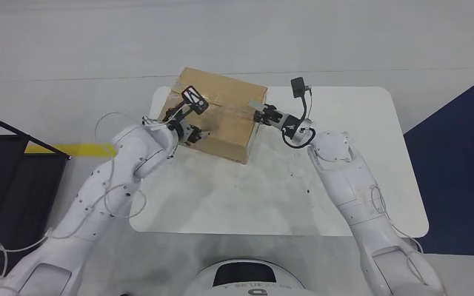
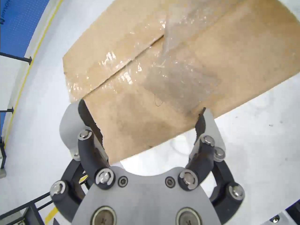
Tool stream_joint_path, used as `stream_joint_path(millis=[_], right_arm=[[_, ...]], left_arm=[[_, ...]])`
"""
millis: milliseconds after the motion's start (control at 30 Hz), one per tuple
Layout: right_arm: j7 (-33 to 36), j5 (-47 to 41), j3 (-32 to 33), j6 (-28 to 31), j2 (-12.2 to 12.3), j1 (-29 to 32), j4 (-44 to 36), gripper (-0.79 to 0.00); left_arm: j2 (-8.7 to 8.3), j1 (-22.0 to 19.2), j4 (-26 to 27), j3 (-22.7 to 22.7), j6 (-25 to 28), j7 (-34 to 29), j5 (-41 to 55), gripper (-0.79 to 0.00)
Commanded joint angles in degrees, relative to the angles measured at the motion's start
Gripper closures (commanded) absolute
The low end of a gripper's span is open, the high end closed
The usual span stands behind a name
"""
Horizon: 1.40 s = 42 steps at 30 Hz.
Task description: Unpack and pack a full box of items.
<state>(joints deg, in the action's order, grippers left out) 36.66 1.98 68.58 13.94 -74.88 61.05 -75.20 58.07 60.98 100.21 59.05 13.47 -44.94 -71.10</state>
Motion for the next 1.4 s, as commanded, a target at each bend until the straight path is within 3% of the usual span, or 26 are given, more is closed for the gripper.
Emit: stream_joint_path(millis=[0, 133, 300, 633, 1000, 1267, 1300, 1333, 1367], right_arm=[[0.0, 0.0, 0.0, 0.0, 0.0, 0.0, 0.0, -0.785], [0.0, 0.0, 0.0, 0.0, 0.0, 0.0, 0.0, -0.785], [0.0, 0.0, 0.0, 0.0, 0.0, 0.0, 0.0, -0.785], [0.0, 0.0, 0.0, 0.0, 0.0, 0.0, 0.0, -0.785], [0.0, 0.0, 0.0, 0.0, 0.0, 0.0, 0.0, -0.785], [0.0, 0.0, 0.0, 0.0, 0.0, 0.0, 0.0, -0.785], [0.0, 0.0, 0.0, 0.0, 0.0, 0.0, 0.0, -0.785], [0.0, 0.0, 0.0, 0.0, 0.0, 0.0, 0.0, -0.785], [0.0, 0.0, 0.0, 0.0, 0.0, 0.0, 0.0, -0.785]], left_arm=[[-0.08, 0.9, 0.61, 1.09, 0.9, 0.52, 2.6, -0.785], [-0.27, 2.36, 2.11, 3.53, 2.12, 0.2, 7.39, -0.785], [-0.4, 2.95, 1.85, 4.78, 1.59, 0.87, 5.33, -0.785], [0.89, 0.35, -4.2, 1.66, 0.14, 4.43, 4.22, -0.785], [1.95, -1.47, -4.45, -0.56, -0.35, 8.62, 0.2, -0.785], [2.4, -3.0, -7.41, -0.16, -0.62, 9.58, -2.28, -0.785], [2.42, -3.33, -7.82, 0.19, -0.82, 9.79, -3.07, -0.529], [2.43, -3.5, -8.05, 0.4, -0.96, 9.94, -3.6, -0.342], [2.43, -3.67, -8.25, 0.71, -1.26, 10.13, -4.02, -0.277]])
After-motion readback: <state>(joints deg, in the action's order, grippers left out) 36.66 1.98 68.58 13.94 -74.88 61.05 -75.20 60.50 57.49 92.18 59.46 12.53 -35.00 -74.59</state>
